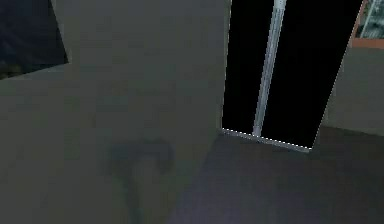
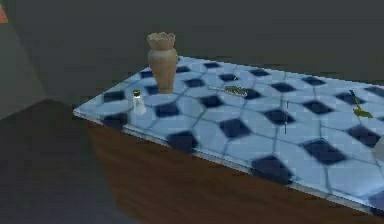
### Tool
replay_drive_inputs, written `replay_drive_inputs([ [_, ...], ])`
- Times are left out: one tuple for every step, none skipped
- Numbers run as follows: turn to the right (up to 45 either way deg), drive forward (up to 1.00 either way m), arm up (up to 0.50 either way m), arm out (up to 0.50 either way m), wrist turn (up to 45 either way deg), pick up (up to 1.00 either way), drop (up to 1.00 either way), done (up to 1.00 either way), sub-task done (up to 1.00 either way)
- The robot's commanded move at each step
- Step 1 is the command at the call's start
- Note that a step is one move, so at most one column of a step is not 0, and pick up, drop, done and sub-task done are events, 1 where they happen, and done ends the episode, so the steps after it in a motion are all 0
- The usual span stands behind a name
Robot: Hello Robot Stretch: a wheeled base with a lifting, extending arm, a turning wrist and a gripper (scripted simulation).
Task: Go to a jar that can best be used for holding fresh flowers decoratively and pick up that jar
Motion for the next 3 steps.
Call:
replay_drive_inputs([
  [45.0, 0.00, 0.00, 0.00, 0.0, 0.00, 0.00, 0.00, 0.00],
  [39.0, 0.00, 0.00, 0.00, 0.0, 0.00, 0.00, 0.00, 0.00],
  [0.0, 0.30, 0.00, 0.00, 0.0, 0.00, 0.00, 0.00, 0.00],
])
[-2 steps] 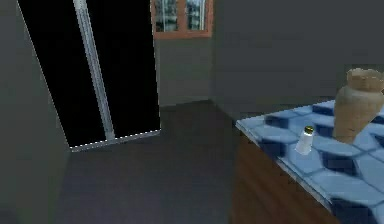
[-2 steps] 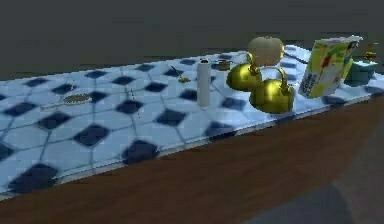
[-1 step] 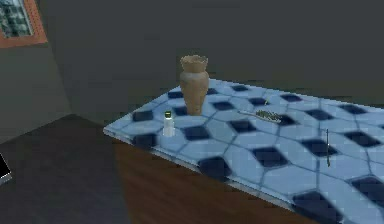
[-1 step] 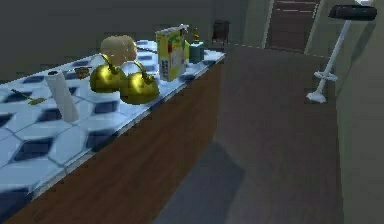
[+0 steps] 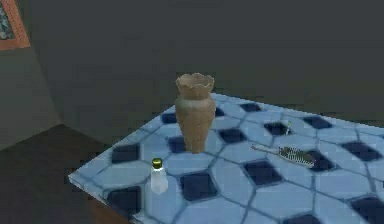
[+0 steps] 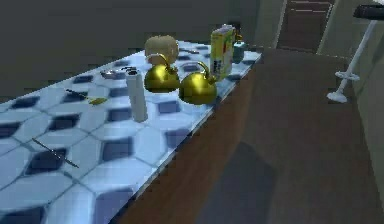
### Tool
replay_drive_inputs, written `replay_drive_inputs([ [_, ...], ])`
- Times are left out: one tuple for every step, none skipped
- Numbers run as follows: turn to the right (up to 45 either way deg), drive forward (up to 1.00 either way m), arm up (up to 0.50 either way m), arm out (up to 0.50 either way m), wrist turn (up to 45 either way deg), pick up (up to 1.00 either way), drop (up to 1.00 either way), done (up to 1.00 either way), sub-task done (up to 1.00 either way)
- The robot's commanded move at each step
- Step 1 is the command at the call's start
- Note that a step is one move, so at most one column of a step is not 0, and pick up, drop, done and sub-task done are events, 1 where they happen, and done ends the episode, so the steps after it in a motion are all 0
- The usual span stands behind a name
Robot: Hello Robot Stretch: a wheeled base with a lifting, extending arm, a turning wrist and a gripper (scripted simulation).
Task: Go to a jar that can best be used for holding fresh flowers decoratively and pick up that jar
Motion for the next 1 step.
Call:
replay_drive_inputs([
  [-45.0, 0.00, 0.00, 0.00, 0.0, 0.00, 0.00, 0.00, 0.00],
])
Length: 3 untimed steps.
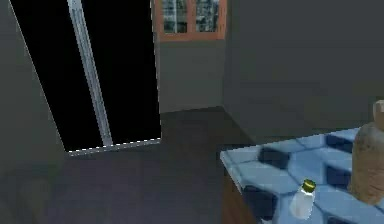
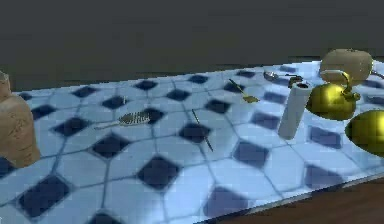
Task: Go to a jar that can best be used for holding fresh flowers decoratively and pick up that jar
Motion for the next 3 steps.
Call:
replay_drive_inputs([
  [-39.0, 0.00, 0.00, 0.00, 0.0, 0.00, 0.00, 0.00, 0.00],
  [0.0, 0.00, 0.50, 0.00, 0.0, 0.00, 0.00, 0.00, 0.00],
  [0.0, 0.00, 0.38, 0.00, 0.0, 0.00, 0.00, 0.00, 0.00],
])
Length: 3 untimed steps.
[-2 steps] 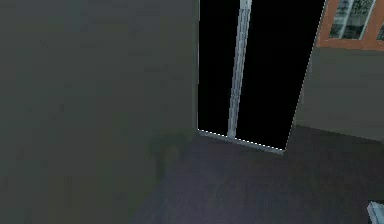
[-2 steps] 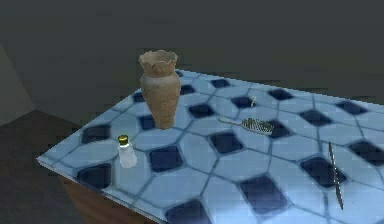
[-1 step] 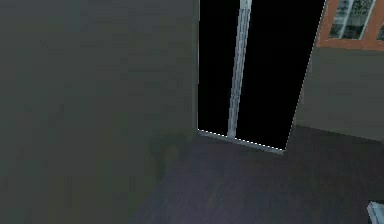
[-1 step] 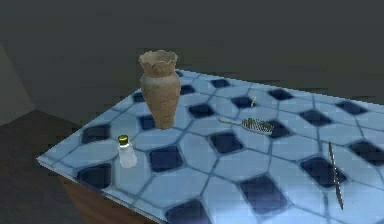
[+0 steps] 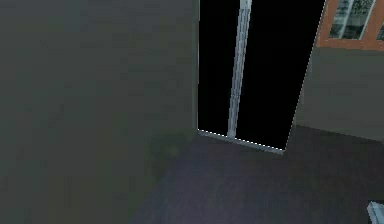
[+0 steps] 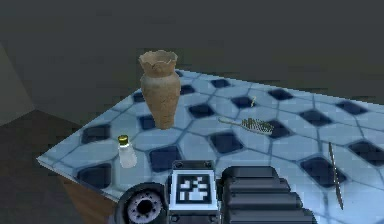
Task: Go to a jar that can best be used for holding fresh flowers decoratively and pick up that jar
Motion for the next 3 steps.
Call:
replay_drive_inputs([
  [0.0, 0.00, 0.00, 0.32, 0.0, 0.00, 0.00, 0.00, 0.00],
  [0.0, 0.00, 0.00, 0.00, 45.0, 0.00, 0.00, 0.00, 0.00],
  [0.0, 0.00, 0.00, 0.00, 45.0, 0.00, 0.00, 0.00, 0.00],
])
